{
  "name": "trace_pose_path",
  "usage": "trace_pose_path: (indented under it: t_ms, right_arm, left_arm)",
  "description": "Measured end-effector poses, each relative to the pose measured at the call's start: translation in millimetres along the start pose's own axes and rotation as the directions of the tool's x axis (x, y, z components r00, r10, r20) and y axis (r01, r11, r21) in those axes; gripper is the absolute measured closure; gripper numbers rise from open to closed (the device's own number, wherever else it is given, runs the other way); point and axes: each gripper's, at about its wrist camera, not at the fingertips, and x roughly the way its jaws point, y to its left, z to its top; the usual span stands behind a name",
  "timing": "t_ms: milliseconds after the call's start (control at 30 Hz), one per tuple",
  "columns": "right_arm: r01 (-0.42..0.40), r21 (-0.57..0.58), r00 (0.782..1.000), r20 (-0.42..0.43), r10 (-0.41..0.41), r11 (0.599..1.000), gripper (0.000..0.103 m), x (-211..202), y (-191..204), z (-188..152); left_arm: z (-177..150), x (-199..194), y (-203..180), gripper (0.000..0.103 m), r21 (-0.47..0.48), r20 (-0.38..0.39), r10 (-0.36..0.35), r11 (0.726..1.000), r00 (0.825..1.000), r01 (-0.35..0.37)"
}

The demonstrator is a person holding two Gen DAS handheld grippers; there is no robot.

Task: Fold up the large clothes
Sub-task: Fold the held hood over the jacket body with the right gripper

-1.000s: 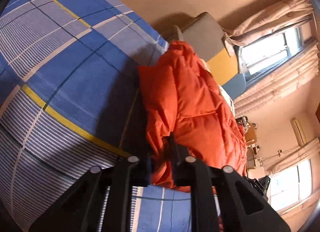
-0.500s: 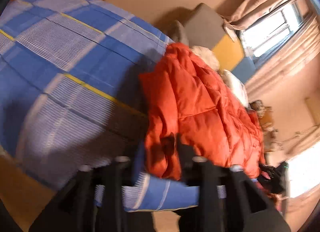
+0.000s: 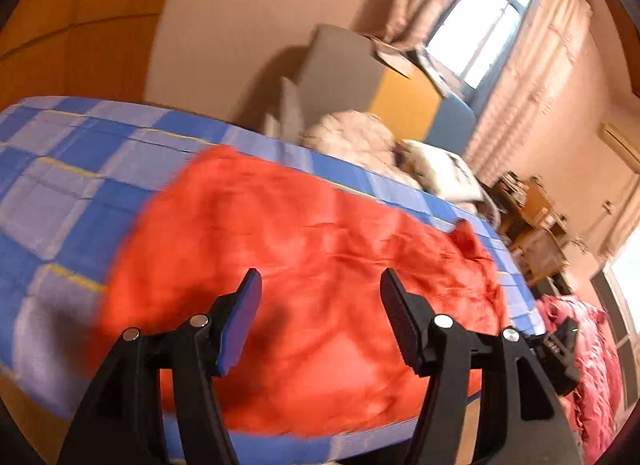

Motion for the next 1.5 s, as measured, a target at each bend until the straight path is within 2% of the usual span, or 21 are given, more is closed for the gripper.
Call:
trace_pose_path:
  t_ms: [100, 267, 400, 533, 700, 800, 1267, 1500]
  right_arm:
    - [-0.046, 0.028, 0.999, 0.002, 0.046, 0.999, 0.022, 5.4, -1.0, -0.2]
    - [-0.066, 0.022, 0.998, -0.014, 0.067, 0.998, 0.022, 19.8, 6.2, 0.3]
    - [-0.063, -0.002, 0.997, -0.034, 0.063, 0.998, 0.023, 30.5, 12.7, -1.1]
    - [-0.066, 0.004, 0.997, -0.039, 0.067, 0.998, 0.034, 33.9, 10.6, -0.2]
    - [-0.052, -0.023, 0.998, -0.040, 0.051, 0.998, 0.050, 27.8, 18.3, 0.3]
    - [-0.029, -0.075, 0.999, -0.038, 0.026, 0.997, 0.056, 21.4, 33.2, 1.6]
    - [0.042, -0.295, 0.999, -0.004, -0.045, 0.955, 0.064, 0.1, 111.8, -1.8]
    - [0.028, -0.397, 1.000, 0.004, -0.029, 0.917, 0.067, -7.1, 161.3, -10.6]
  left_arm:
    - [4.3, 32.0, -29.2, 0.042, 0.053, -0.014, -0.004, 0.999, 1.000, 0.004]
    - [9.1, 78.5, -58.3, 0.045, 0.116, -0.048, 0.038, 0.993, 0.998, -0.032]
    - [6.2, 104.0, -59.5, 0.046, 0.125, -0.075, 0.084, 0.989, 0.994, -0.074]
    - [-4.1, 124.1, -51.9, 0.047, 0.126, -0.099, 0.120, 0.986, 0.988, -0.107]
    - [-12.4, 130.4, -55.1, 0.046, 0.177, -0.091, 0.148, 0.976, 0.985, -0.130]
    - [-15.5, 132.6, -56.1, 0.046, 0.192, -0.085, 0.154, 0.972, 0.984, -0.135]
    - [-25.1, 134.1, -48.6, 0.046, 0.196, -0.093, 0.123, 0.975, 0.988, -0.103]
    - [-27.1, 133.6, -46.1, 0.046, 0.181, -0.099, 0.105, 0.980, 0.990, -0.086]
